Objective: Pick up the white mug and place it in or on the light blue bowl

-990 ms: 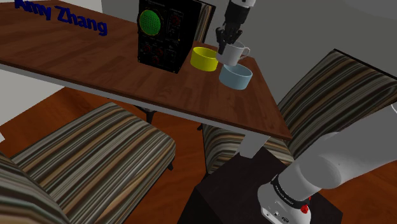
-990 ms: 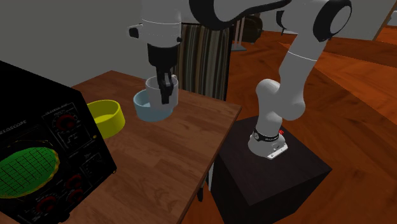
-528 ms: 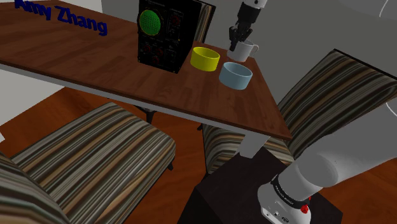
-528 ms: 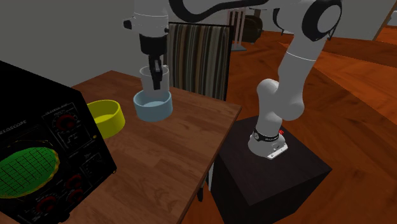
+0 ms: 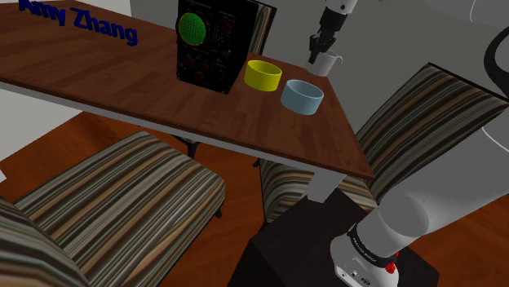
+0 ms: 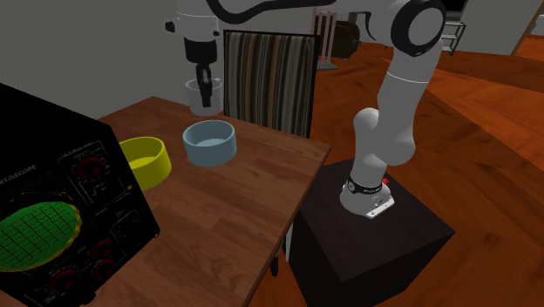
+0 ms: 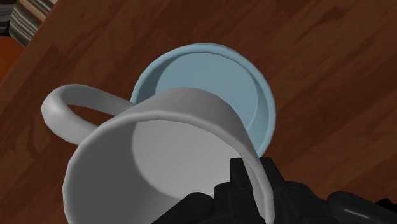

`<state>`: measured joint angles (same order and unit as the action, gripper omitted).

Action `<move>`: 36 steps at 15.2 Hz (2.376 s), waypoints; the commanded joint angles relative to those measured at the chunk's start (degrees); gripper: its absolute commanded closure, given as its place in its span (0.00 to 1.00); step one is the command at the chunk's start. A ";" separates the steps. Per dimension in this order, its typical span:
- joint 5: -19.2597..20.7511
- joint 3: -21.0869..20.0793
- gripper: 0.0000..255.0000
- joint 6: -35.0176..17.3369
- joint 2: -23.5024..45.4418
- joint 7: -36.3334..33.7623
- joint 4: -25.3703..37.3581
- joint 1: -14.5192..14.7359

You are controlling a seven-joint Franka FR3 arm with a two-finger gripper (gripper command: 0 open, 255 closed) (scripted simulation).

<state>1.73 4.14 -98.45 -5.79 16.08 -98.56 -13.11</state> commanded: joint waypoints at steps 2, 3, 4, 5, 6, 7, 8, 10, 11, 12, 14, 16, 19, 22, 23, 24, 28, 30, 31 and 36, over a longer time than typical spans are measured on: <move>-0.01 0.34 1.00 -1.77 0.03 0.62 -1.70 -0.27; 0.00 0.34 1.00 -2.57 -0.10 0.60 -2.61 -0.27; 0.01 0.35 1.00 -3.35 -0.20 0.57 -3.51 -0.27; 0.03 0.35 1.00 -4.14 -0.30 0.55 -4.39 -0.27; 0.04 0.35 1.00 -4.92 -0.38 0.53 -5.25 -0.28; 0.05 0.35 1.00 -5.70 -0.45 0.51 -6.10 -0.28; 0.06 0.36 1.00 -6.48 -0.50 0.49 -6.93 -0.28; 0.08 0.36 1.00 -8.03 -0.57 0.45 -8.55 -0.29; 0.09 0.37 1.00 -8.80 -0.59 0.44 -9.34 -0.29; 0.09 0.37 1.00 -9.57 -0.59 0.42 -10.11 -0.30; 0.11 0.39 1.00 -11.42 -0.55 0.38 -11.92 -0.31; 0.11 0.39 1.00 -11.42 -0.55 0.38 -11.92 -0.31; 0.11 0.39 1.00 -11.42 -0.55 0.38 -11.92 -0.31; 0.11 0.39 1.00 -11.42 -0.55 0.38 -11.92 -0.31; 0.11 0.39 0.00 -11.42 -0.55 0.38 -11.92 -0.31; 0.11 0.39 0.00 -11.42 -0.55 0.38 -11.92 -0.31; 0.11 0.39 0.00 -11.42 -0.55 0.38 -11.92 -0.31; 0.11 0.31 0.00 -7.64 -1.03 0.37 -8.62 -0.26; 0.11 0.28 0.00 -5.74 -1.15 0.38 -6.84 -0.23; 0.10 0.25 0.00 -4.23 -1.19 0.38 -5.38 -0.22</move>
<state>1.83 4.41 -102.82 -7.01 16.49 -104.08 -13.34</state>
